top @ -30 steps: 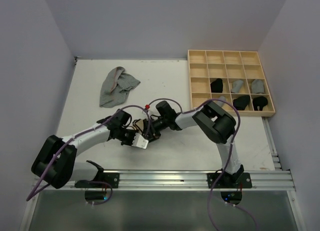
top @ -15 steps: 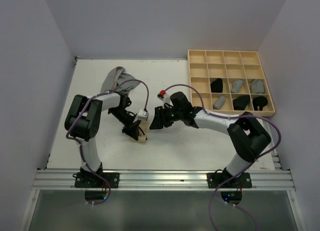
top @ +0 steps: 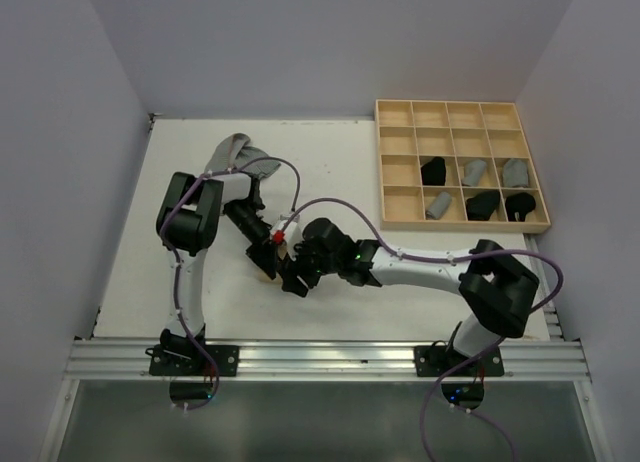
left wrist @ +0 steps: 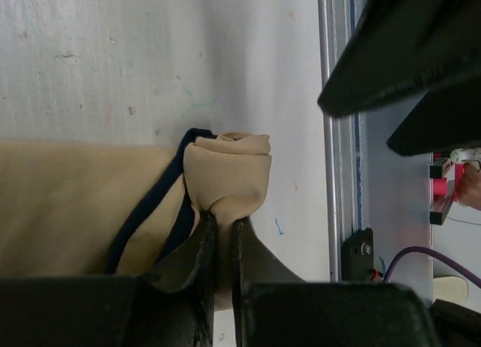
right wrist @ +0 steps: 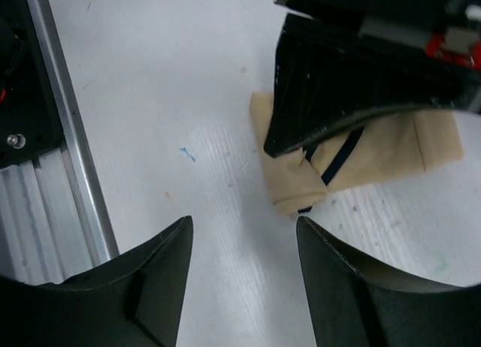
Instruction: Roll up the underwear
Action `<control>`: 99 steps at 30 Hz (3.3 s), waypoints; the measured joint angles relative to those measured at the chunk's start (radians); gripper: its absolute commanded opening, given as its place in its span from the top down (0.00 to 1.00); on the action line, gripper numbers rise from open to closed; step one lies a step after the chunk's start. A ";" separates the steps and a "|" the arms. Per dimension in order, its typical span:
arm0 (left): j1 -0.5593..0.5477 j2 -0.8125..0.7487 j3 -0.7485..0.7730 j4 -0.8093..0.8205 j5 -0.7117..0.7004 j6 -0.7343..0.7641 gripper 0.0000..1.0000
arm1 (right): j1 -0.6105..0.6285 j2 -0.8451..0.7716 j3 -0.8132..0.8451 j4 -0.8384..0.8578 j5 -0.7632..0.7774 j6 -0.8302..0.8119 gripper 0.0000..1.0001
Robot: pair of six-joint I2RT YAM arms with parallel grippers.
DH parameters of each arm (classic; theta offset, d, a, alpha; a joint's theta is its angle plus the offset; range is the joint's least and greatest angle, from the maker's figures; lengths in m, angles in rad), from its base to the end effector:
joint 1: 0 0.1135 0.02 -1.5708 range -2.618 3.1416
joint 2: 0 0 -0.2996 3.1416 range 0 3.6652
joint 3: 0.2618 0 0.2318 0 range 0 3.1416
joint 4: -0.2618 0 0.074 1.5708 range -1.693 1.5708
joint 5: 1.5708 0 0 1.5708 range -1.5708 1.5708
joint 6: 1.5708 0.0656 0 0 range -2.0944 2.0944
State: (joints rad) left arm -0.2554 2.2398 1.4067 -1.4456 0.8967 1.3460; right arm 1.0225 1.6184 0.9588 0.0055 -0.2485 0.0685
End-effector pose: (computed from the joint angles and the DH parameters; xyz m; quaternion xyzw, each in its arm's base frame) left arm 0.3025 -0.1320 0.1359 -0.5022 -0.6964 0.5097 0.0562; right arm 0.1724 0.3132 0.2393 -0.4573 0.7654 0.3228 0.3177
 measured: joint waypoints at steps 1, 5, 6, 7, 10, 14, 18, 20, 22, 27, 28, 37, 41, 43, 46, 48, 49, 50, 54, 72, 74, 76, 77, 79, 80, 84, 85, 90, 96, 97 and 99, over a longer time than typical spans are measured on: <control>0.000 0.003 0.003 -0.003 -0.001 0.000 0.89 | 0.021 0.016 0.013 0.010 0.023 -0.035 0.38; 0.000 0.006 0.009 -0.012 -0.012 0.000 0.84 | 0.061 0.085 0.050 0.039 0.102 -0.168 0.38; 0.000 0.008 0.010 -0.013 -0.012 0.000 0.84 | 0.064 0.108 0.069 0.039 0.116 -0.197 0.38; 0.000 0.009 0.011 -0.013 -0.012 0.000 0.83 | 0.068 0.134 0.089 0.040 0.131 -0.222 0.38; 0.000 0.010 0.012 -0.014 -0.012 0.000 0.82 | 0.079 0.197 0.130 0.044 0.160 -0.285 0.39; 0.000 0.013 0.014 -0.016 -0.012 -0.001 0.81 | 0.086 0.261 0.153 0.043 0.171 -0.332 0.44; 0.000 0.014 0.016 -0.016 -0.013 -0.002 0.79 | 0.090 0.316 0.167 0.047 0.163 -0.344 0.77; 0.001 0.016 0.018 -0.023 -0.017 -0.003 0.76 | 0.090 0.320 0.170 0.050 0.159 -0.351 0.92; 0.005 0.016 0.019 -0.026 -0.021 -0.003 0.71 | 0.087 0.320 0.169 0.051 0.152 -0.338 1.00; 0.026 -0.023 0.003 -0.013 -0.018 -0.001 0.54 | 0.071 0.319 0.158 0.085 0.116 -0.294 1.00; 0.037 -0.049 0.000 -0.005 -0.020 0.001 0.53 | 0.061 0.319 0.154 0.092 0.096 -0.279 1.00; 0.390 -0.491 -0.037 0.161 0.015 0.045 0.51 | -0.098 0.394 0.202 0.092 -0.264 -0.042 1.00; 0.438 -0.715 -0.228 0.252 0.013 0.072 0.48 | -0.149 0.500 0.317 0.064 -0.428 0.065 1.00; 0.416 -0.824 -0.372 0.315 0.008 0.082 0.47 | -0.163 0.545 0.361 0.063 -0.492 0.119 1.00; 0.359 -0.955 -0.557 0.411 -0.022 0.080 0.46 | -0.182 0.589 0.383 0.090 -0.576 0.197 1.00; 0.296 -1.022 -0.661 0.491 -0.053 0.078 0.45 | -0.199 0.613 0.386 0.118 -0.626 0.248 1.00; 0.260 -1.053 -0.710 0.535 -0.071 0.078 0.44 | -0.207 0.625 0.390 0.132 -0.652 0.273 1.00; 0.225 -1.079 -0.752 0.571 -0.085 0.077 0.44 | -0.214 0.636 0.393 0.145 -0.675 0.297 0.99; 0.126 -1.134 -0.848 0.711 -0.143 0.060 0.44 | -0.233 0.681 0.415 0.173 -0.749 0.372 0.98; -0.106 -0.911 -0.846 1.060 -0.372 -0.003 0.87 | -0.260 0.764 0.475 0.198 -0.858 0.587 0.84; -0.107 -0.880 -0.817 1.032 -0.374 0.001 0.95 | -0.269 0.763 0.469 0.197 -0.859 0.610 0.75; -0.110 -0.864 -0.797 1.016 -0.374 0.001 0.98 | -0.275 0.758 0.458 0.204 -0.859 0.624 0.68; -0.112 -0.856 -0.788 1.008 -0.373 0.004 1.00 | -0.278 0.754 0.450 0.208 -0.859 0.631 0.65; -0.117 -0.836 -0.766 0.992 -0.370 0.009 1.00 | -0.287 0.739 0.428 0.217 -0.861 0.639 0.55; -0.119 -0.824 -0.753 0.977 -0.366 0.011 1.00 | -0.293 0.724 0.415 0.216 -0.854 0.639 0.54; -0.120 -0.794 -0.716 0.931 -0.357 0.025 1.00 | -0.316 0.647 0.368 0.150 -0.794 0.603 0.50; -0.120 -0.790 -0.711 0.923 -0.357 0.028 1.00 | -0.330 0.629 0.358 0.114 -0.776 0.590 0.49; -0.120 -0.752 -0.663 0.865 -0.353 0.036 1.00 | -0.418 0.545 0.340 -0.049 -0.652 0.510 0.49; -0.092 -0.594 -0.481 0.666 -0.300 0.036 1.00 | -0.494 0.333 0.221 -0.132 -0.465 0.407 0.48; -0.079 -0.543 -0.426 0.606 -0.280 0.042 0.98 | -0.492 0.282 0.190 -0.133 -0.443 0.389 0.48; -0.049 -0.424 -0.301 0.475 -0.235 0.048 0.95 | -0.485 0.179 0.132 -0.134 -0.410 0.355 0.48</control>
State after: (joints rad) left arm -0.3046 1.8156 1.1057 -0.9707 0.6617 1.3937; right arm 0.5377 1.7973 1.0904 -0.1287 -0.6586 0.4232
